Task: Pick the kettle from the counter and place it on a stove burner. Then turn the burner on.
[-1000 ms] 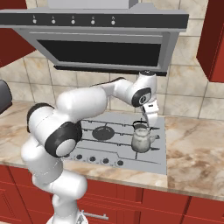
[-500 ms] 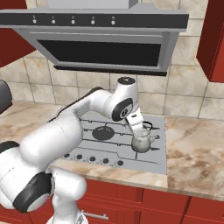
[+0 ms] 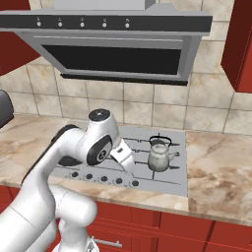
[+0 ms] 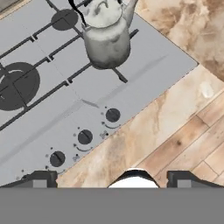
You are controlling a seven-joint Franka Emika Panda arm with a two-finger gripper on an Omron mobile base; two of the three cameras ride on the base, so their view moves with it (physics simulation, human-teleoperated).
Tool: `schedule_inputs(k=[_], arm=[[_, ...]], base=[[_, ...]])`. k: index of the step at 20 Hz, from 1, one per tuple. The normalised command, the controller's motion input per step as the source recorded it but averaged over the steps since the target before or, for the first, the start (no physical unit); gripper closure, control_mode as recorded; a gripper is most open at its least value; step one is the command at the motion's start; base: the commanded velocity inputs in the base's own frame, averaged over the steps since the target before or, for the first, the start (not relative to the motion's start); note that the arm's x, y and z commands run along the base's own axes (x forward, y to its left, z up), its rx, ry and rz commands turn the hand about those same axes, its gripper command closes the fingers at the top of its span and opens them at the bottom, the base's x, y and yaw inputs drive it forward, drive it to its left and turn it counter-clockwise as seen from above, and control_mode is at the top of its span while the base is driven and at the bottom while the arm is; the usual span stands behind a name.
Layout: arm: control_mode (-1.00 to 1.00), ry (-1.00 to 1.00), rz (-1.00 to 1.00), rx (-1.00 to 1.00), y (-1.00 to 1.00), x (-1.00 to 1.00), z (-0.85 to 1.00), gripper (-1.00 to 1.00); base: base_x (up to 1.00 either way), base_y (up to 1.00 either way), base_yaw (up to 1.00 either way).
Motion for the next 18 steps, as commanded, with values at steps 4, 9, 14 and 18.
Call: schedule_inputs(k=[4,9,14,18], arm=[[-1.00,0.02,0.30,-0.03,0.00,-0.06,-0.30,-1.00],[-1.00,0.00,0.17,0.00,-0.30,0.00,-0.17,-1.00],[-1.00,0.04,0.16,0.00,-0.36,0.03,-0.06,-1.00],[-1.00,0.12,0.11,0.00,-0.17,0.17,-0.01,-1.00]], base=[[0.00,0.00,0.00],[0.00,0.00,0.00],[0.00,0.00,0.00],[0.00,0.00,0.00]])
